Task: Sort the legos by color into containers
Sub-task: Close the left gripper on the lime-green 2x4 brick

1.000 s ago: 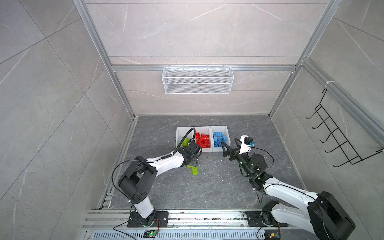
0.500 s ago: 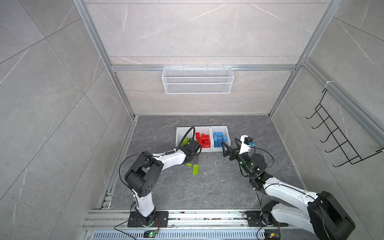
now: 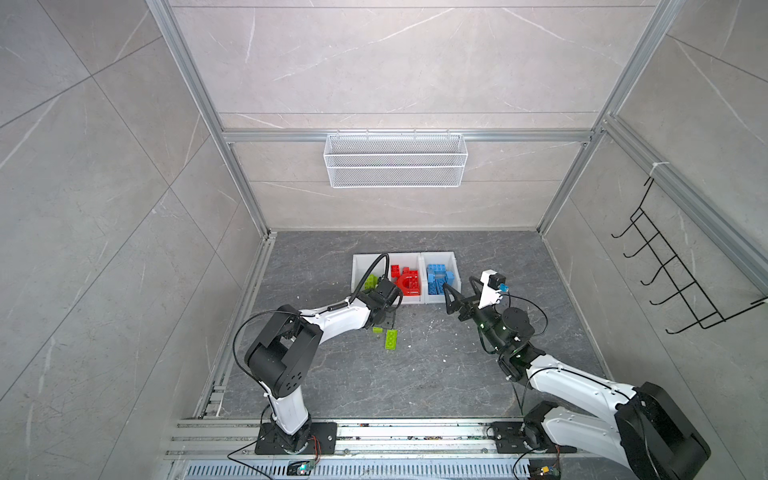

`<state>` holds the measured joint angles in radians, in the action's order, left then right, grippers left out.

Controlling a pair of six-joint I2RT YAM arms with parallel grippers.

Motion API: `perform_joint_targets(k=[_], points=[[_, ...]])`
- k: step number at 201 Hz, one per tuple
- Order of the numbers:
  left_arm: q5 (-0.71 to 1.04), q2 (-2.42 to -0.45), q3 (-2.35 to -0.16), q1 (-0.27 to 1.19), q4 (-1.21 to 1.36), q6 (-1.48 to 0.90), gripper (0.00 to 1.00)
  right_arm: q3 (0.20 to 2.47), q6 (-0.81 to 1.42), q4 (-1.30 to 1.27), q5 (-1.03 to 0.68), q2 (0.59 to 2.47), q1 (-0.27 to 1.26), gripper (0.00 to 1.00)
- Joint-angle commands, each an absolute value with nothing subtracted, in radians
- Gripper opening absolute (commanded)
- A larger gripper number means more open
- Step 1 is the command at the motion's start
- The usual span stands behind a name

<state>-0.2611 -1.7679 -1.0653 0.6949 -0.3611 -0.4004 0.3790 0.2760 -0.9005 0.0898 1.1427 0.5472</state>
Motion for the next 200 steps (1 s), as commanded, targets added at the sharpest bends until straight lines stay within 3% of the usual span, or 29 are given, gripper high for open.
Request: perform_joint_targets(k=[1,28,128,200], points=[[-0.281,-1.8,-1.087,0.693,-0.373,-0.379,0.66,0.398,0.278,-0.892,0.095,1.138,0.541,1.0],[-0.29,-1.829,-1.098,0.693,-0.371,-0.376,0.64,0.396,0.273,-0.886,0.103,1.134,0.541,1.0],[-0.313,-1.794,-1.084,0.687,-0.37,-0.383,0.33,0.403,0.275,-0.903,0.098,1.17,0.54,1.0],[-0.302,-1.621,-1.127,0.679,-0.462,-0.342,0.33,0.398,0.273,-0.904,0.104,1.166,0.539,1.0]])
